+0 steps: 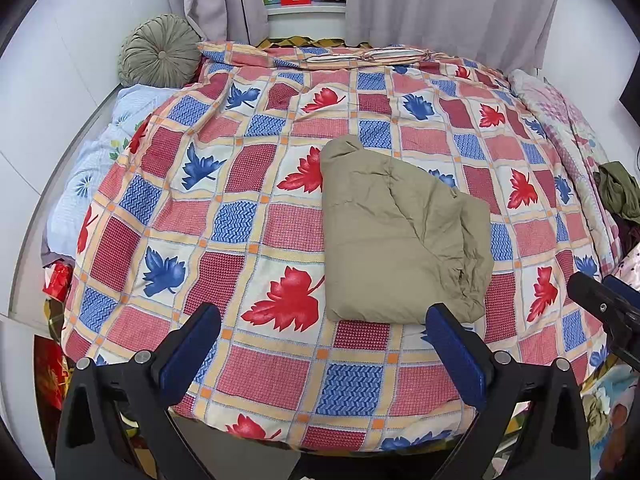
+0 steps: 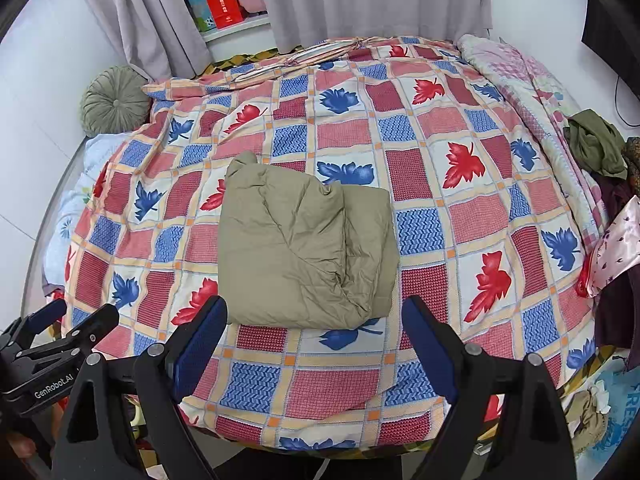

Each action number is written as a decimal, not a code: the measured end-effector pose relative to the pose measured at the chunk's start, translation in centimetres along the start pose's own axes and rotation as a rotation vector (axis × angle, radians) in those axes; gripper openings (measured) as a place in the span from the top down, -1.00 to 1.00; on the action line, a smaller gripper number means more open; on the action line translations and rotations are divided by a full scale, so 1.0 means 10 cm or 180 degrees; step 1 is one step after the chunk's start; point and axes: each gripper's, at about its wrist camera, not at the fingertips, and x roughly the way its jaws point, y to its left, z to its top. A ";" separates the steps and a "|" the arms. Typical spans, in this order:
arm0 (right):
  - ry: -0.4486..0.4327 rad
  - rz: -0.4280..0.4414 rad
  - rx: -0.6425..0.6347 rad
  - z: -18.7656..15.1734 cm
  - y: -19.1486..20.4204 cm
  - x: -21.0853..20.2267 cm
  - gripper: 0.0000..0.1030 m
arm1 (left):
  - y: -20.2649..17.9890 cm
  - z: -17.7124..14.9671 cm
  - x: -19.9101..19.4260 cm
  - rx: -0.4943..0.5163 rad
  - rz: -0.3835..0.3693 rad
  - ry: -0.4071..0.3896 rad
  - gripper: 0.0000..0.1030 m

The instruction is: Fold large clothes

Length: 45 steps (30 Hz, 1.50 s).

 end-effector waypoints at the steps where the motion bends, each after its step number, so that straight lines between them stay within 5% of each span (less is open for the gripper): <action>1: 0.0001 0.0000 0.0001 0.00 0.00 0.00 -0.76 | 0.00 0.00 0.00 0.0001 0.0000 0.0000 -0.99; 45: 0.0012 0.0003 0.0012 -0.01 -0.01 0.00 -0.76 | 0.10 -0.01 -0.05 -0.0022 0.0067 -0.0087 -0.99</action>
